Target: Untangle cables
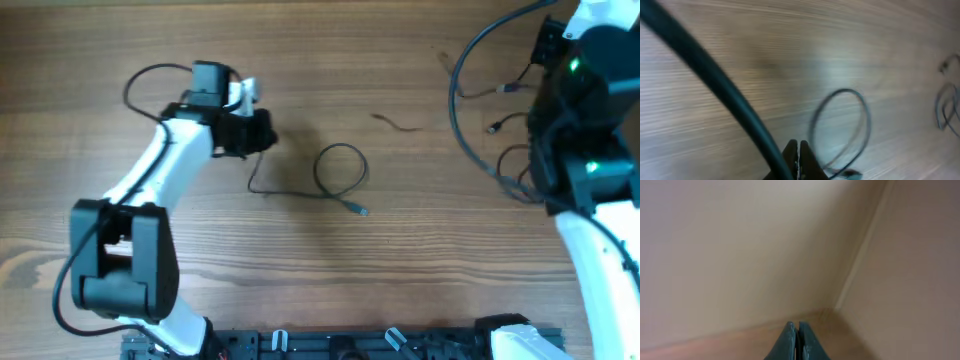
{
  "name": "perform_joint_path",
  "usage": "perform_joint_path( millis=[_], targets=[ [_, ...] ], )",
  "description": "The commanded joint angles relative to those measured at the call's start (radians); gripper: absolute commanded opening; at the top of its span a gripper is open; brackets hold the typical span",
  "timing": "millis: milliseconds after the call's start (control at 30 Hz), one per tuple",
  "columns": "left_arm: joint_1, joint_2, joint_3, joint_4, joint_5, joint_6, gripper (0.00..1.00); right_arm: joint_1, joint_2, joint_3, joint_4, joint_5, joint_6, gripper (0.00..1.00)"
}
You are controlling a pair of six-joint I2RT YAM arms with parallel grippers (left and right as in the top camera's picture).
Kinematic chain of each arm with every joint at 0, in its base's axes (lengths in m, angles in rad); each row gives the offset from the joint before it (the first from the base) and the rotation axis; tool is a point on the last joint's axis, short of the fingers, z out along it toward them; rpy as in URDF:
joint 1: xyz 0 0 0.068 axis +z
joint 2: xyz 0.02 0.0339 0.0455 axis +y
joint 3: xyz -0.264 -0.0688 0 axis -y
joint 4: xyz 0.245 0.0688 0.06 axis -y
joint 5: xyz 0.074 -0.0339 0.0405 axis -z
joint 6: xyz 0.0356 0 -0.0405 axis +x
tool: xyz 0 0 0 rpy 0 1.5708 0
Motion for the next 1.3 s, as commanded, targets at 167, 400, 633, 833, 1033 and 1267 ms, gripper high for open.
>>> perform_joint_path(
  millis=[167,400,633,833,1033,1267],
  targets=[
    [-0.239,0.006,-0.002,0.075,-0.06,0.025,0.1,-0.272,0.309,-0.002,-0.19,-0.79,0.422,0.04],
    [-0.243,0.005,-0.001,0.113,-0.059,0.024,0.47,-0.271,0.387,-0.002,-0.27,-0.812,0.411,0.63],
    [-0.196,-0.013,0.019,0.131,-0.055,0.002,1.0,-0.262,0.403,-0.006,-0.38,-1.063,0.415,0.9],
    [-0.045,-0.07,0.072,0.13,0.037,-0.04,1.0,-0.139,0.427,-0.013,-0.417,-1.1,0.415,0.63],
    [0.138,-0.076,0.071,0.011,0.003,-0.107,0.04,0.111,0.509,-0.013,-0.348,-1.099,0.549,0.04],
    [0.205,-0.075,0.071,-0.131,-0.187,-0.105,1.0,0.355,0.64,-0.013,-0.171,-1.019,0.808,0.63]
  ],
)
